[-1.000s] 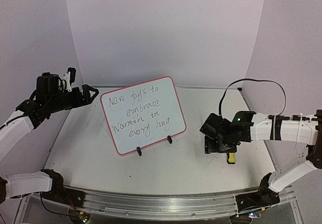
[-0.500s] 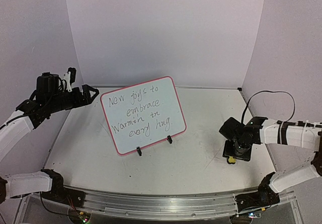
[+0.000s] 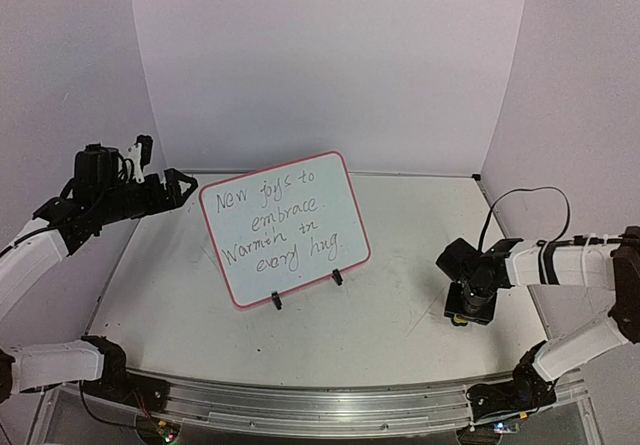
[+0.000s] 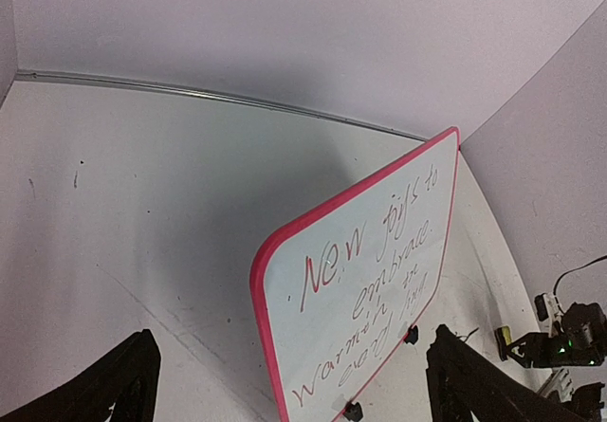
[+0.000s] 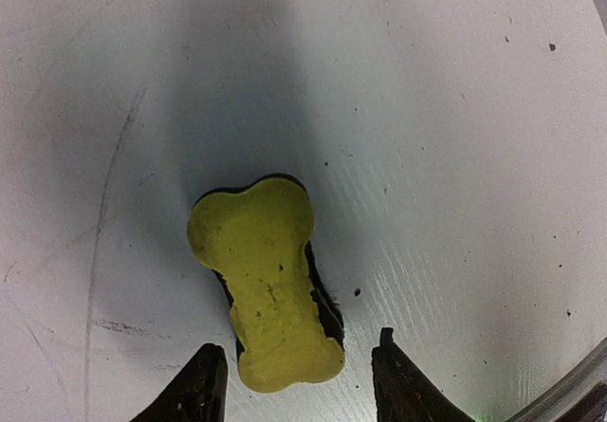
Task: Erase the whiteboard
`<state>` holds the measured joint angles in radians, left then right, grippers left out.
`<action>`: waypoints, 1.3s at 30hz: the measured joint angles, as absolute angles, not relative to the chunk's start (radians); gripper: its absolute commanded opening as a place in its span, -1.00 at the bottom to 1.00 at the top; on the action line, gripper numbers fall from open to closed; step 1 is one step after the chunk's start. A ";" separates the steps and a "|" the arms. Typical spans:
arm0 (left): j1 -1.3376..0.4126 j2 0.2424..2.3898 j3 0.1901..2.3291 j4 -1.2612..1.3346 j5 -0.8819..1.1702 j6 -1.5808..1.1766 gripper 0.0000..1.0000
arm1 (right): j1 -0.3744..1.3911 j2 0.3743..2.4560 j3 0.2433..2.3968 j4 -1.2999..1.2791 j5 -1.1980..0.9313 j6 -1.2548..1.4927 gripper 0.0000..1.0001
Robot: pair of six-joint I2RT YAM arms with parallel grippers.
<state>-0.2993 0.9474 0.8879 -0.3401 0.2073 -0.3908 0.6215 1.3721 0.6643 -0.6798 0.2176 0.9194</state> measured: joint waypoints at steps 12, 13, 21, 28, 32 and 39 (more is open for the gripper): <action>-0.299 0.952 0.888 -0.340 0.207 -0.391 0.99 | 0.576 1.440 0.664 -0.616 0.218 0.861 -0.07; -0.299 0.953 0.888 -0.340 0.207 -0.391 0.99 | 0.572 1.440 0.664 -0.612 0.219 0.857 -0.09; -0.299 0.956 0.888 -0.340 0.207 -0.391 0.99 | 0.558 1.444 0.664 -0.570 0.219 0.819 -0.38; -0.299 0.957 0.888 -0.340 0.207 -0.391 0.99 | 0.556 1.451 0.664 -0.551 0.226 0.800 -0.76; -0.299 0.961 0.888 -0.340 0.206 -0.398 0.99 | 0.556 1.450 0.664 -0.545 0.227 0.787 -0.87; -0.299 0.984 0.843 -0.309 0.207 -0.518 0.99 | 0.559 1.339 0.674 -0.538 0.190 0.738 -0.89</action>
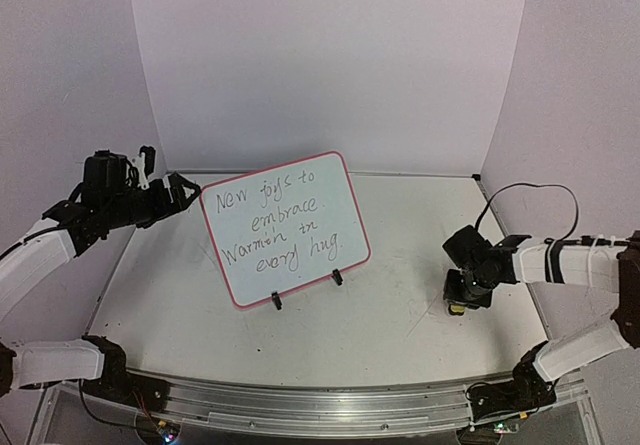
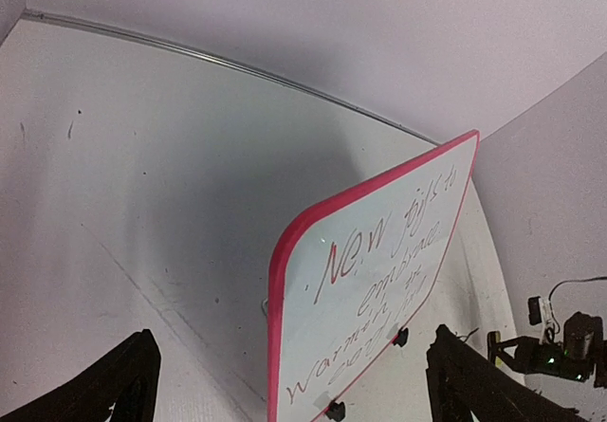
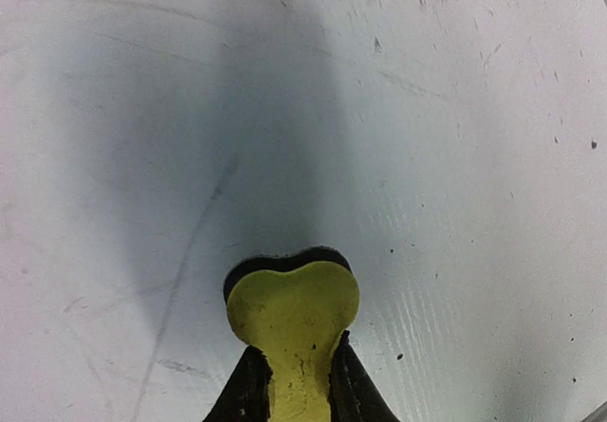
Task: Erase the whiteboard
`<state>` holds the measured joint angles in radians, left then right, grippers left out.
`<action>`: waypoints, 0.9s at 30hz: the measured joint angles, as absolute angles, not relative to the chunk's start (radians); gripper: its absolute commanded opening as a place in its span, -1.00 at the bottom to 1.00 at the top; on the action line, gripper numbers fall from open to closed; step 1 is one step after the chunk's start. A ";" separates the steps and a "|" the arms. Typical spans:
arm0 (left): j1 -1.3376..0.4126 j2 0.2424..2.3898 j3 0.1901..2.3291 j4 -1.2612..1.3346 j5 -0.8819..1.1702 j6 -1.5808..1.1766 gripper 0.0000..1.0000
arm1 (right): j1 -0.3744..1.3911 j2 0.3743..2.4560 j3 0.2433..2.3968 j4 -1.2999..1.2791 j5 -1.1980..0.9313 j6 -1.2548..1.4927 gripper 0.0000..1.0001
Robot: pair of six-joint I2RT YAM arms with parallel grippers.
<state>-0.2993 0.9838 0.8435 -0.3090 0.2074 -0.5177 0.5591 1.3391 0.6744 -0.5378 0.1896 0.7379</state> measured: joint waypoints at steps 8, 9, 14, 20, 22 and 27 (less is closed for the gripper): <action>-0.299 0.860 0.593 -0.107 0.231 -0.625 0.99 | 0.702 1.274 0.937 -0.541 0.205 0.632 -0.91; -0.299 0.846 0.576 -0.073 0.237 -0.627 0.98 | 0.736 1.297 0.992 -0.538 0.208 0.611 -0.91; -0.299 0.850 0.525 0.121 0.281 -0.626 0.78 | 0.860 1.461 1.261 -0.494 0.210 0.497 -0.91; -0.236 0.964 0.468 0.362 0.427 -0.629 0.66 | 0.906 1.645 1.487 -0.468 0.179 0.411 -0.90; -0.199 1.013 0.464 0.423 0.491 -0.633 0.66 | 0.919 1.686 1.541 -0.466 0.166 0.387 -0.90; -0.135 1.099 0.463 0.519 0.639 -0.622 0.61 | 0.949 1.752 1.643 -0.463 0.136 0.337 -0.90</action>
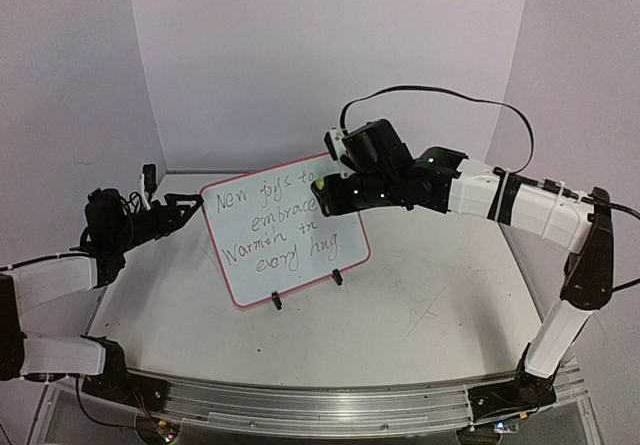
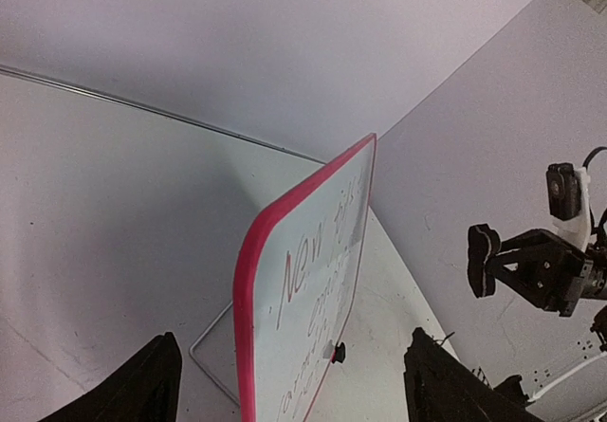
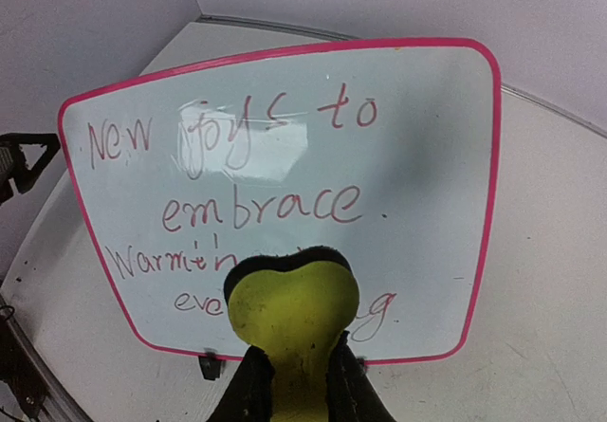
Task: Erase the whiteboard
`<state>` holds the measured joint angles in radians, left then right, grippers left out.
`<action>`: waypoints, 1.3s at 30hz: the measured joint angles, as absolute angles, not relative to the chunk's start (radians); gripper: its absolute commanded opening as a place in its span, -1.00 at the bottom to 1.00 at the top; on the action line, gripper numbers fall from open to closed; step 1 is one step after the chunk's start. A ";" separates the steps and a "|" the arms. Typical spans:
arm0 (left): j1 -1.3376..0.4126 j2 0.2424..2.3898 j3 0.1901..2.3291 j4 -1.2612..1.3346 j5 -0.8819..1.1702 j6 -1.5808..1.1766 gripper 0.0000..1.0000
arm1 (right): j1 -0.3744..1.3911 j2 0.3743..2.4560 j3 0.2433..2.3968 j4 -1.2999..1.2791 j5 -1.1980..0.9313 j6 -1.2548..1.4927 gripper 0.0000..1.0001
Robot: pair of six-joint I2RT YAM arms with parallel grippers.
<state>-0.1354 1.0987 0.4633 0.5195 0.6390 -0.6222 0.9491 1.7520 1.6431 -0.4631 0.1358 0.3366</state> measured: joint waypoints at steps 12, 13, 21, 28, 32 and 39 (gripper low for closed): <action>-0.107 1.319 0.508 0.646 0.799 -0.581 0.22 | 0.991 1.922 1.892 -0.480 0.097 0.256 -0.88; -0.107 1.326 0.511 0.655 0.809 -0.575 0.16 | 0.998 1.947 1.926 -0.488 0.098 0.251 -0.88; -0.107 1.349 0.556 0.706 0.846 -0.547 -0.14 | 1.061 2.140 2.155 -0.519 0.111 0.219 -0.83; -0.100 1.381 0.569 0.719 0.862 -0.538 -0.44 | 1.072 2.252 2.288 -0.544 0.115 0.208 -0.81; -0.097 1.387 0.569 0.726 0.862 -0.537 -0.66 | 1.071 2.297 2.357 -0.545 0.118 0.201 -0.81; -0.095 1.387 0.568 0.745 0.876 -0.557 -1.00 | 1.072 2.365 2.421 -0.538 0.130 0.194 -0.81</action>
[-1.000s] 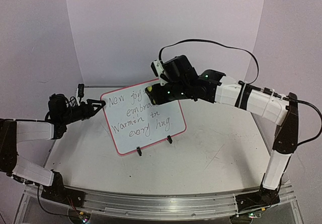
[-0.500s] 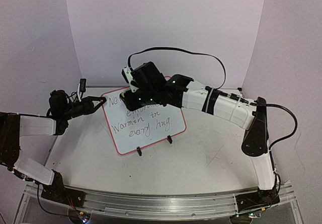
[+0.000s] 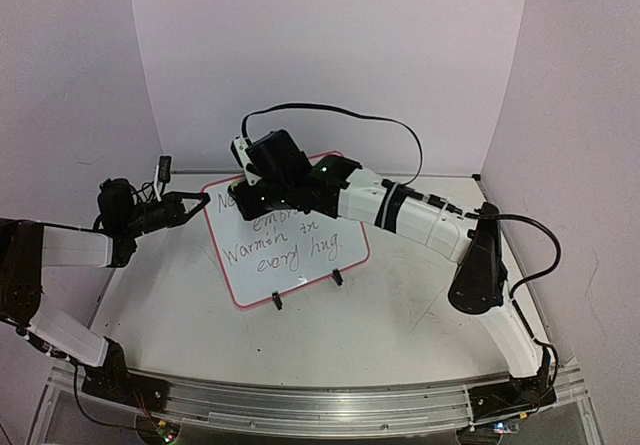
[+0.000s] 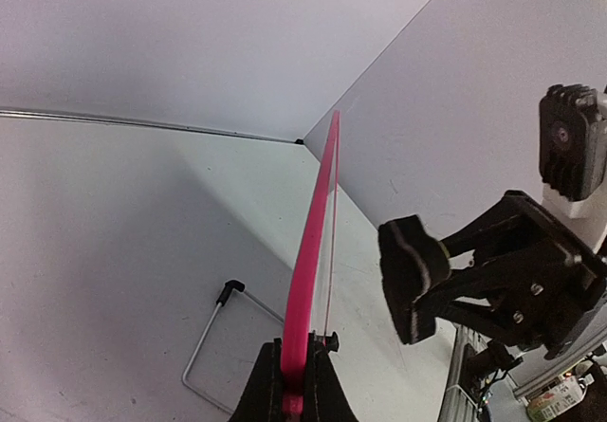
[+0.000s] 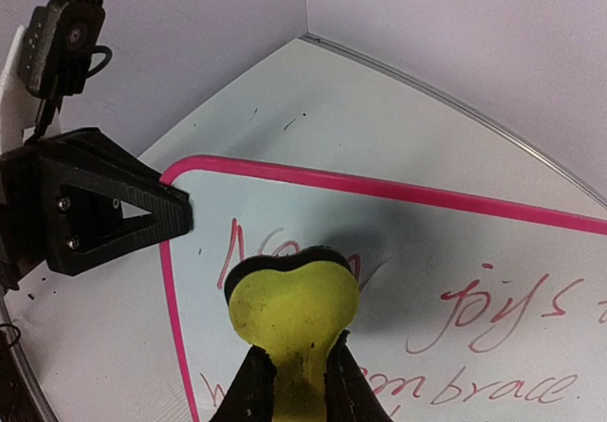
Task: Erase the whiteboard
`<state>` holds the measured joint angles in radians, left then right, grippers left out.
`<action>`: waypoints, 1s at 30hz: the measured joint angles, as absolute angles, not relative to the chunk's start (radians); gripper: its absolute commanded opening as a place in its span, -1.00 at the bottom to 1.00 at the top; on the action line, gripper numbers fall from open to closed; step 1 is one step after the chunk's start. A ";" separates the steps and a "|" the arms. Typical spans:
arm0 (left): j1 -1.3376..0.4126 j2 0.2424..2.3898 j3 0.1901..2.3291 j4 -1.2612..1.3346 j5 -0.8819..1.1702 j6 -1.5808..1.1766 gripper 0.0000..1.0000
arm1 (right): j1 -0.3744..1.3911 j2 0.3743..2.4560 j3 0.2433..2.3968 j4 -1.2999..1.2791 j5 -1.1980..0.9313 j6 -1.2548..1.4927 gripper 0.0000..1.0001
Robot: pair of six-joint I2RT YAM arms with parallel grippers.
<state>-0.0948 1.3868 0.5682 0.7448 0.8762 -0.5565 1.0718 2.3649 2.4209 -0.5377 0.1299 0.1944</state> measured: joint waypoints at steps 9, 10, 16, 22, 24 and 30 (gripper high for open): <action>-0.094 1.373 0.536 0.779 0.877 -0.596 -1.00 | 1.075 2.401 2.426 -0.513 0.136 0.195 -0.82; -0.095 1.363 0.521 0.785 0.869 -0.603 -1.00 | 1.077 2.402 2.427 -0.509 0.139 0.195 -0.82; -0.121 1.286 0.446 0.806 0.816 -0.615 -1.00 | 1.091 2.412 2.429 -0.480 0.151 0.196 -0.82; -0.148 1.240 0.403 0.812 0.757 -0.634 -1.00 | 1.109 2.437 2.430 -0.460 0.168 0.197 -0.82; -0.160 1.224 0.389 0.813 0.735 -0.638 -1.00 | 1.116 2.437 2.430 -0.459 0.174 0.198 -0.83; -0.191 1.201 0.370 0.824 0.691 -0.637 -1.00 | 1.150 2.437 2.425 -0.447 0.199 0.198 -0.92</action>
